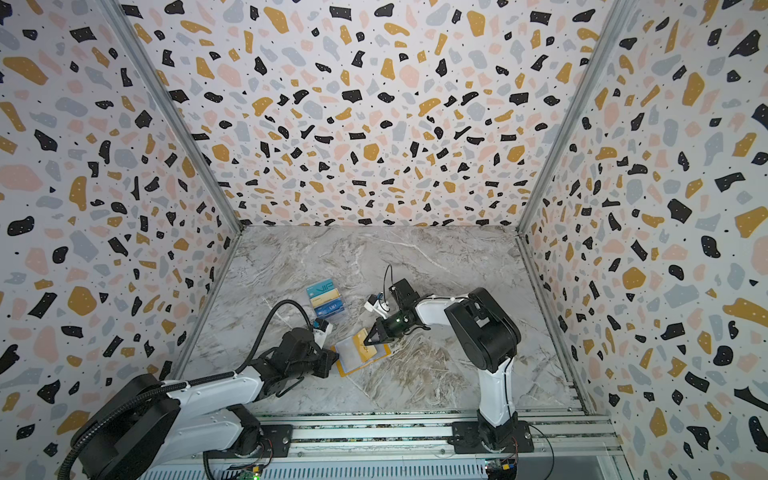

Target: Take the credit cards out of the card holder

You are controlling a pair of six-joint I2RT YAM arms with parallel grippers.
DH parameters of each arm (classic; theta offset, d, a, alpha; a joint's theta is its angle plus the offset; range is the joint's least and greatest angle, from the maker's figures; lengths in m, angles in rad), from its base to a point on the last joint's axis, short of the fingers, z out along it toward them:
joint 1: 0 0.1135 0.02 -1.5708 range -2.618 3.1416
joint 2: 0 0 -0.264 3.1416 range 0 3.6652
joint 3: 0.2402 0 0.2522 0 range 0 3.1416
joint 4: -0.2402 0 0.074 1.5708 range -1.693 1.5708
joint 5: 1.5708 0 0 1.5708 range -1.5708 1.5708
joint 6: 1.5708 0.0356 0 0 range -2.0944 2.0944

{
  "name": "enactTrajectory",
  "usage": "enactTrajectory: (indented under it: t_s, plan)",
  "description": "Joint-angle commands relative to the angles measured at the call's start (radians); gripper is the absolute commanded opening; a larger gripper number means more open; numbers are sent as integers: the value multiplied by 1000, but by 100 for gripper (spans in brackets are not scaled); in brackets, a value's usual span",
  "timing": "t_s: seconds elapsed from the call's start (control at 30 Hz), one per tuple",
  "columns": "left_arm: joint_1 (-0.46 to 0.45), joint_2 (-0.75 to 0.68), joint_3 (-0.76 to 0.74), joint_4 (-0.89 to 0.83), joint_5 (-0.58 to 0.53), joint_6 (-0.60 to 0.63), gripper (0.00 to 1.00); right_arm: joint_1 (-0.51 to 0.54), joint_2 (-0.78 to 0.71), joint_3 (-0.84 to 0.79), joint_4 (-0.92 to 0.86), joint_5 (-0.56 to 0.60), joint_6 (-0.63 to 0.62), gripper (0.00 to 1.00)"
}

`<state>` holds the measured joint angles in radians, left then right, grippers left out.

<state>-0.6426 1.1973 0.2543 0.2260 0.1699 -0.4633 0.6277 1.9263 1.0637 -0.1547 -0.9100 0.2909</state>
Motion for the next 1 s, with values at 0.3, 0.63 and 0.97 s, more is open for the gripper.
enactTrajectory:
  t_s: [0.3, 0.63, 0.97]
  plan:
    - [-4, -147, 59, -83, -52, 37, 42, -21, -227, 78, -210, 225, -160, 0]
    - [12, -326, 148, -61, -16, 69, 62, -19, -307, 93, -133, -100, -252, 0]
    - [143, -323, 199, 18, 317, 41, 58, 4, -274, 148, -183, -339, -378, 0]
